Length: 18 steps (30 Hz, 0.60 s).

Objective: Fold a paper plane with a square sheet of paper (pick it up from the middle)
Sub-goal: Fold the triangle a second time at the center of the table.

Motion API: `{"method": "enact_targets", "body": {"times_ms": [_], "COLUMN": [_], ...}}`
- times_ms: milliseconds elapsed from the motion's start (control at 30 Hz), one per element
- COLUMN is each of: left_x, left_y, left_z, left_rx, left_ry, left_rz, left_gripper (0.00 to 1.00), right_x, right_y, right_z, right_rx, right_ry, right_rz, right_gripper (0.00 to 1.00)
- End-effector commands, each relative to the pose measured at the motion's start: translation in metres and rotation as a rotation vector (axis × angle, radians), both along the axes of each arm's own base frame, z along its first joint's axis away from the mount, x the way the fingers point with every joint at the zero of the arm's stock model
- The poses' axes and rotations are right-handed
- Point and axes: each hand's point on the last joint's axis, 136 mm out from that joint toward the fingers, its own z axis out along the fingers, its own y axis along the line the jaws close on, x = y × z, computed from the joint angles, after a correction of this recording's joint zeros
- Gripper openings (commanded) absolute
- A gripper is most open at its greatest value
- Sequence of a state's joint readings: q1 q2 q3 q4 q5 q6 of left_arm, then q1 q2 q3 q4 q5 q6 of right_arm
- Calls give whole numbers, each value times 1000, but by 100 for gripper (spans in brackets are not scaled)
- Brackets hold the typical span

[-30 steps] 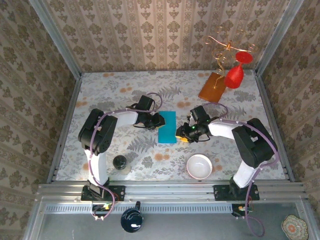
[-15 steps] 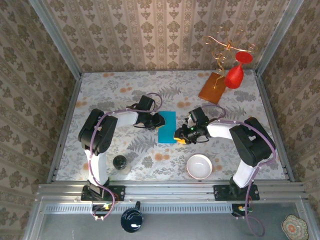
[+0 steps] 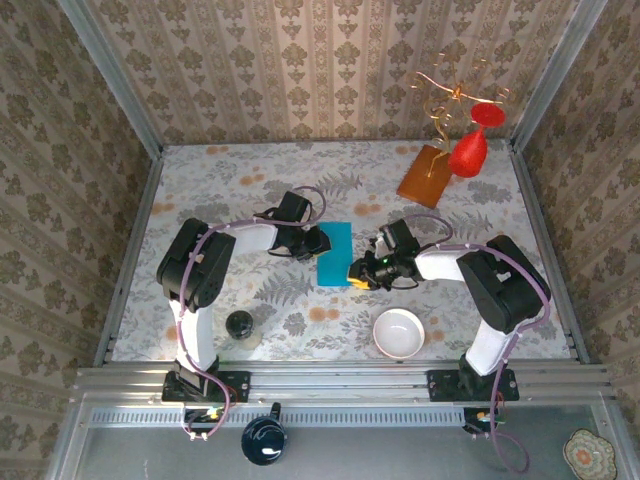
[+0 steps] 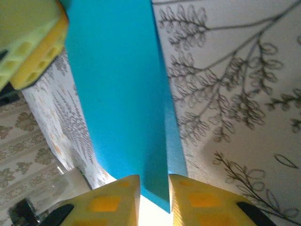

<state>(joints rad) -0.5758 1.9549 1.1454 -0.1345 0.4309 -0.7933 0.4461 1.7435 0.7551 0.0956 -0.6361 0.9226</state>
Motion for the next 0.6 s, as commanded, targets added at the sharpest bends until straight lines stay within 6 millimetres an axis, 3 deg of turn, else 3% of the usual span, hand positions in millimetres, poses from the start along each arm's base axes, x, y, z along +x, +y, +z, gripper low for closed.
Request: {"method": "enact_targets", "body": {"times_ms": [0,400,567], "left_x": [-21,-18,-4], "left_y": [13,10,2], "left_z": [-17,-9,21], "left_rx": [73,58,16], "left_ry": [72,51,-25], "left_rz": [8,-8,-41], "left_gripper": [23,23,24], "right_x": [6,5,4], "right_y": [2,-8,-12], "right_z": [3,2,2], "right_rx": [29,-6,-36], "right_ry": [-19,-15,-18], "right_rz": [-25,-72,-71], "right_gripper": [22,12,4]}}
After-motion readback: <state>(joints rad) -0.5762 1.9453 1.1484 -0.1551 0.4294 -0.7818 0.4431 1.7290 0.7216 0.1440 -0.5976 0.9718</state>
